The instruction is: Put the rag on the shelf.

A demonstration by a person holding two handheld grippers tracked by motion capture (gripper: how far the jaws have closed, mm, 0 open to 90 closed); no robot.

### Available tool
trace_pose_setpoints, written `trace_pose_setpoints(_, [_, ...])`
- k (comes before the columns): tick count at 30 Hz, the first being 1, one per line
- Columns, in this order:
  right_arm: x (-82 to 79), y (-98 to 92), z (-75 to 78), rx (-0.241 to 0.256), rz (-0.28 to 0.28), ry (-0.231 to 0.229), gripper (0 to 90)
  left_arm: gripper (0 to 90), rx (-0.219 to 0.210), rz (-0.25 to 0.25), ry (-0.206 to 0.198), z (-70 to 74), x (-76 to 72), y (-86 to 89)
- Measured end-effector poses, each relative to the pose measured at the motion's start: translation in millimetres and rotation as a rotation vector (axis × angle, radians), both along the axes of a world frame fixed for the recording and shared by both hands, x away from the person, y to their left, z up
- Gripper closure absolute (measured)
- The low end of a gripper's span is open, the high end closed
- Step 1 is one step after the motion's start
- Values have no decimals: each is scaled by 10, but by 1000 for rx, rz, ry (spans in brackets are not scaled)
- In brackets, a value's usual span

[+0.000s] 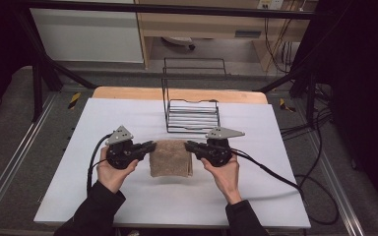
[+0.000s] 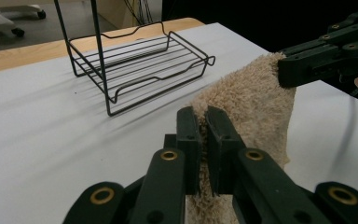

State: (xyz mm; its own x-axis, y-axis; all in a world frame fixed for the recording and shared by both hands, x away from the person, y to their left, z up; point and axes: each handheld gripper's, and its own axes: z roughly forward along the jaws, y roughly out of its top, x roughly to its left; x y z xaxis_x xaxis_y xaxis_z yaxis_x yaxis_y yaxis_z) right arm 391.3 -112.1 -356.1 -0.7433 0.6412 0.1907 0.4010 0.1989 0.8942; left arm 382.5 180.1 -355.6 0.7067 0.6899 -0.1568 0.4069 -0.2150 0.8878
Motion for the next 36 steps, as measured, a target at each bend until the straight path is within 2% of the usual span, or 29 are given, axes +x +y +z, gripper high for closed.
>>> trace_pose_setpoints(13, [-37, -169, 251, -6, -20, -68, 851, 842, -32, -21, -42, 212, 58, -158])
trace_pose_setpoints(24, [-46, -310, 483, 15, -49, -134, 851, 842, -47, -22, -100, 452, 143, -303])
trace_pose_setpoints(36, [-25, -402, 652, 33, -72, -173, 851, 843, -74, -19, -147, 625, 213, -388])
